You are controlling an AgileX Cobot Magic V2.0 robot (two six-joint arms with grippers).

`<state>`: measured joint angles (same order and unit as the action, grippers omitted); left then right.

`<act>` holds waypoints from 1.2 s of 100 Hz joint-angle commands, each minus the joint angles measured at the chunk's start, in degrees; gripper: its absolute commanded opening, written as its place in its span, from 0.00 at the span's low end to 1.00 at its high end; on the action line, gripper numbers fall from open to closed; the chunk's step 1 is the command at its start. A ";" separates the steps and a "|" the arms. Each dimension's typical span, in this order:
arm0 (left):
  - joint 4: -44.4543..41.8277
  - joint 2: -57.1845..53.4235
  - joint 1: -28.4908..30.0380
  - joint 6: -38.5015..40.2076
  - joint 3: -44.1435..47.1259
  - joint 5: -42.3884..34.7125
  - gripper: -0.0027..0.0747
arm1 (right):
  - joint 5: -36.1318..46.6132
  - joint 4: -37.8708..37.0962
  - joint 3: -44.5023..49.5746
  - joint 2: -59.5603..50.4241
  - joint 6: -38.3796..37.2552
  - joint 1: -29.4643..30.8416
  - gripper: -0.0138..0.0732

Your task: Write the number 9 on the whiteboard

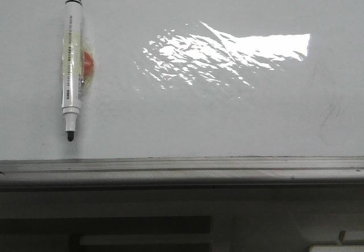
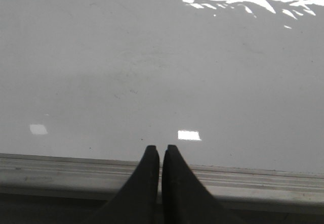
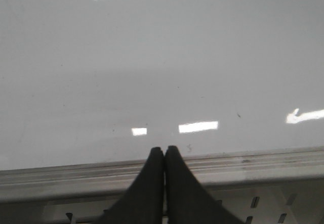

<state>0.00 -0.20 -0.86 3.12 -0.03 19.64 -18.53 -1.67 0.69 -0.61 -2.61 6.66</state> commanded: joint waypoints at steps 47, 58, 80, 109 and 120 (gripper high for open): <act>0.00 -1.62 -0.25 0.51 1.21 -2.41 0.01 | 0.72 0.13 1.58 -0.97 0.13 0.23 0.08; 0.00 -1.62 -0.25 0.51 1.21 -2.41 0.01 | 0.72 0.13 1.58 -0.97 0.13 0.23 0.08; 0.00 -1.62 -0.25 0.51 1.11 -2.51 0.01 | 0.72 0.13 1.58 -0.97 0.13 0.23 0.08; -1.53 -1.62 -0.25 0.51 1.11 -3.22 0.01 | 0.83 0.13 1.58 -0.97 0.13 0.23 0.08; -1.51 -1.62 -0.25 0.51 1.11 -3.32 0.01 | 0.83 0.13 1.58 -0.97 0.13 0.23 0.08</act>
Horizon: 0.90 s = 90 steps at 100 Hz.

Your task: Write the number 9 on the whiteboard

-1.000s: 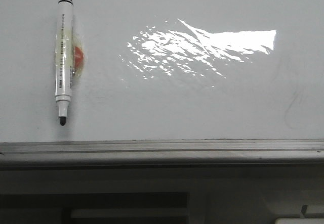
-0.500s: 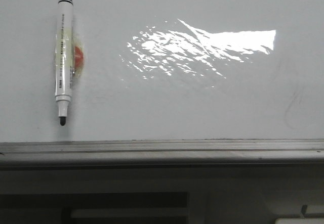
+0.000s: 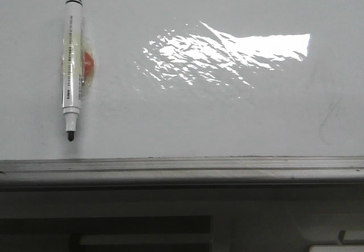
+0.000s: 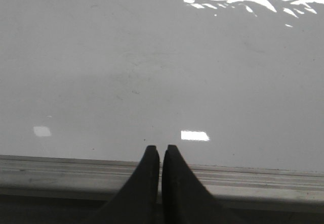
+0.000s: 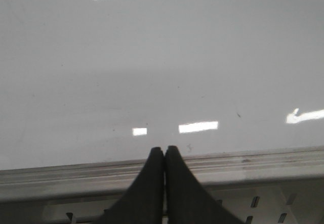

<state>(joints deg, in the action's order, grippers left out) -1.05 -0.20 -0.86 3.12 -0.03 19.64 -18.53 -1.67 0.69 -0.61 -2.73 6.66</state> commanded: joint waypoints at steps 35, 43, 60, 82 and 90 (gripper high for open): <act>-1.31 -1.62 -0.25 0.51 1.11 -7.12 0.01 | 5.73 0.13 1.58 -0.97 0.25 0.23 0.08; -1.31 -1.62 -0.25 0.51 1.11 -9.29 0.01 | 7.26 0.13 1.58 -0.97 0.25 0.23 0.08; -1.31 -1.62 -0.25 0.51 1.11 -11.55 0.01 | 12.92 0.60 1.58 -0.97 -0.95 0.23 0.08; -1.31 -1.62 -0.25 0.51 1.11 -11.42 0.01 | 13.26 1.67 1.58 -0.97 -0.95 0.23 0.08; -1.31 -1.62 -0.25 0.51 1.11 -11.42 0.01 | 13.26 1.67 1.58 -0.97 -0.95 0.23 0.08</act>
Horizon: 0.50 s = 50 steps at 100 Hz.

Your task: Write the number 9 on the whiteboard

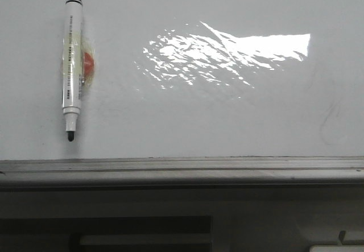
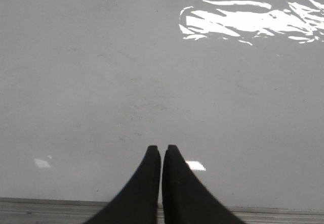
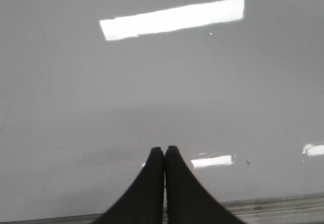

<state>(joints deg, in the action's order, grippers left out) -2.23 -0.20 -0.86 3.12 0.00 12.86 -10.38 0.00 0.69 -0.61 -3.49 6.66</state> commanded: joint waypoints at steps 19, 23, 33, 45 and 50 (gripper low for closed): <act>-0.12 -1.62 -0.25 0.51 1.08 -5.24 0.01 | 5.76 0.00 1.58 -0.97 -0.19 0.23 0.08; -0.12 -1.62 -0.25 0.51 1.08 -6.02 0.01 | 6.60 0.00 1.58 -0.97 -0.19 0.23 0.08; 0.00 -1.62 -0.25 0.51 1.08 -9.07 0.01 | 10.38 0.00 1.45 -0.97 -0.19 0.23 0.08; 2.23 -1.62 -0.25 0.67 0.83 -10.72 0.01 | 8.67 0.00 -0.01 -0.97 -0.19 0.23 0.08; 4.01 -1.62 -0.25 0.67 0.34 -10.59 0.01 | 7.33 0.00 -0.92 -0.85 -0.19 0.23 0.08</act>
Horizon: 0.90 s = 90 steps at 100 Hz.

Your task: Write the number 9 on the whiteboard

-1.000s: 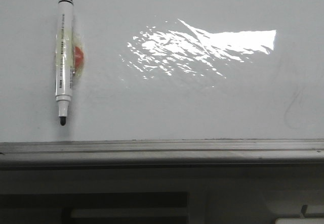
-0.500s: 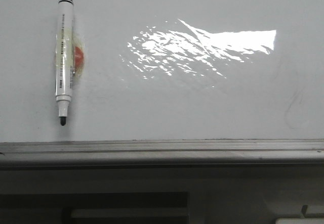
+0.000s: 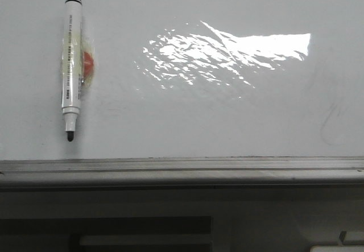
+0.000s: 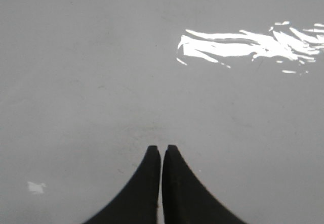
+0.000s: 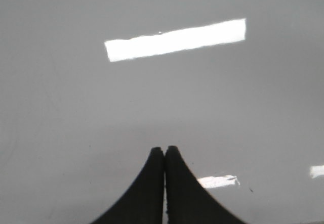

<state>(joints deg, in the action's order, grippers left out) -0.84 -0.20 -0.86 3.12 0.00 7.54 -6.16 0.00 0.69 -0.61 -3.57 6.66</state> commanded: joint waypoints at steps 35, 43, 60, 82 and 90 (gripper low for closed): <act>2.33 1.96 -0.25 0.67 -8.75 0.72 0.01 | -6.79 5.07 -8.92 5.39 -0.11 -0.53 0.08; 2.33 3.00 -0.25 0.67 -10.26 0.99 0.01 | -10.19 6.49 -11.36 7.56 -0.11 -0.53 0.08; 2.33 5.04 -0.25 0.67 -13.79 8.05 0.01 | -15.31 7.04 -15.35 10.40 0.25 -0.53 0.08; 2.33 6.59 -0.25 0.67 -15.28 7.50 0.40 | -13.76 7.04 -15.82 10.82 0.25 -0.53 0.08; 3.68 6.78 -0.25 0.67 -14.60 3.14 0.54 | -13.67 7.04 -15.82 10.82 0.25 -0.53 0.08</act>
<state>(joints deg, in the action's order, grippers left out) 1.14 5.28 -0.86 3.12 -13.42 18.94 -24.59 6.80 -13.12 8.97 -3.71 6.17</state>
